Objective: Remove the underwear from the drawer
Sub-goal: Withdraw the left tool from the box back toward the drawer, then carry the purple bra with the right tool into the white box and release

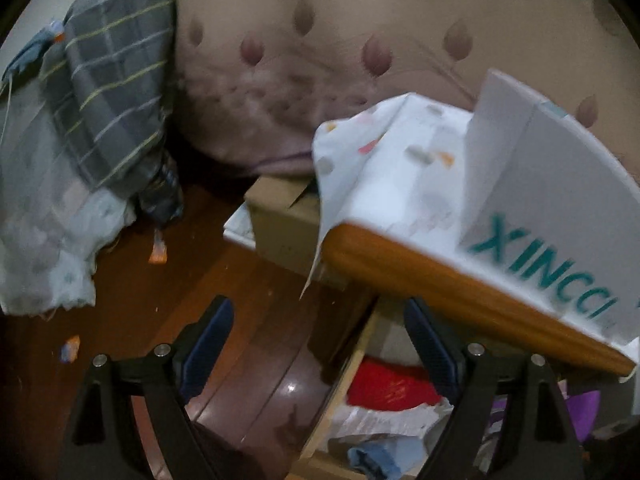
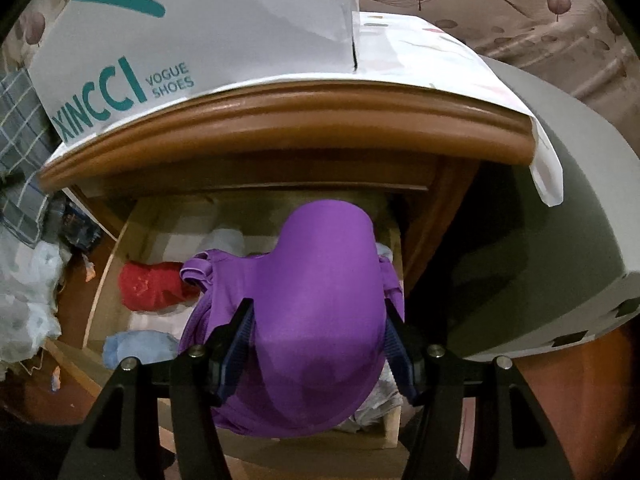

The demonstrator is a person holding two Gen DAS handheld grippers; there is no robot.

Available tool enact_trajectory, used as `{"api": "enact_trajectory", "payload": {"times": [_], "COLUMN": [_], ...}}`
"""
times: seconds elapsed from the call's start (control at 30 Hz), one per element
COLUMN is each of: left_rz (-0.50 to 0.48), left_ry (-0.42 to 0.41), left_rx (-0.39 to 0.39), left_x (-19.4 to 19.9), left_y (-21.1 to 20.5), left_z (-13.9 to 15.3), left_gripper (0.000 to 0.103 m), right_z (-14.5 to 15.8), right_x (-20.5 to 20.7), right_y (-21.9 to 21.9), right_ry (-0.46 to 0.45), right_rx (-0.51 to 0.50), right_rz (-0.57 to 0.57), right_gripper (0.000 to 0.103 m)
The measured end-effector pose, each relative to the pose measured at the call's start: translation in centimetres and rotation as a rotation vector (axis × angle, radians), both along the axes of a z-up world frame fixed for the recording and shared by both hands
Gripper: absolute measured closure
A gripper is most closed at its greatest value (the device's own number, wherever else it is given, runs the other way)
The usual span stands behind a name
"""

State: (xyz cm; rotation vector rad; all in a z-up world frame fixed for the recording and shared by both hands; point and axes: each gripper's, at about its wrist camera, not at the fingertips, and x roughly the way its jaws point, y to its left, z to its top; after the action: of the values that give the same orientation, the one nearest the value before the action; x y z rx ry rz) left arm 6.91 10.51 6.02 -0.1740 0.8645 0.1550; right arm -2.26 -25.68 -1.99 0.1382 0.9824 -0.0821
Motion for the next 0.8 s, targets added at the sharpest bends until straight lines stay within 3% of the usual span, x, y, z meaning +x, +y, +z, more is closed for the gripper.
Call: {"api": "enact_trajectory", "payload": {"times": [0.13,0.27,0.4,0.8], "left_rz": [-0.008,0.049,0.104,0.139], "left_ry": [0.063,0.082,0.084,0.181], "left_rx": [-0.066,-0.011,-0.014,-0.09], "left_x": [0.1,0.4,0.3,1.0], "left_y": [1.0,2.0,3.2,5.0], "left_z": [-1.9,-2.8,-2.9,-4.7], "left_gripper": [0.018,0.018,0.018,0.017], "right_z": [0.0,0.3,1.5,9.3], "right_x": [-0.1,-0.2,-0.8,-2.3], "right_y": [-0.6,-0.4,-0.8,1.2], "right_ry": [0.008,0.019,0.027,-0.035], "right_rx": [0.041,0.002,0.08,0.0], "right_rz": [0.012,0.014,-0.008,0.03], "right_gripper": [0.042,0.042,0.042,0.042]}}
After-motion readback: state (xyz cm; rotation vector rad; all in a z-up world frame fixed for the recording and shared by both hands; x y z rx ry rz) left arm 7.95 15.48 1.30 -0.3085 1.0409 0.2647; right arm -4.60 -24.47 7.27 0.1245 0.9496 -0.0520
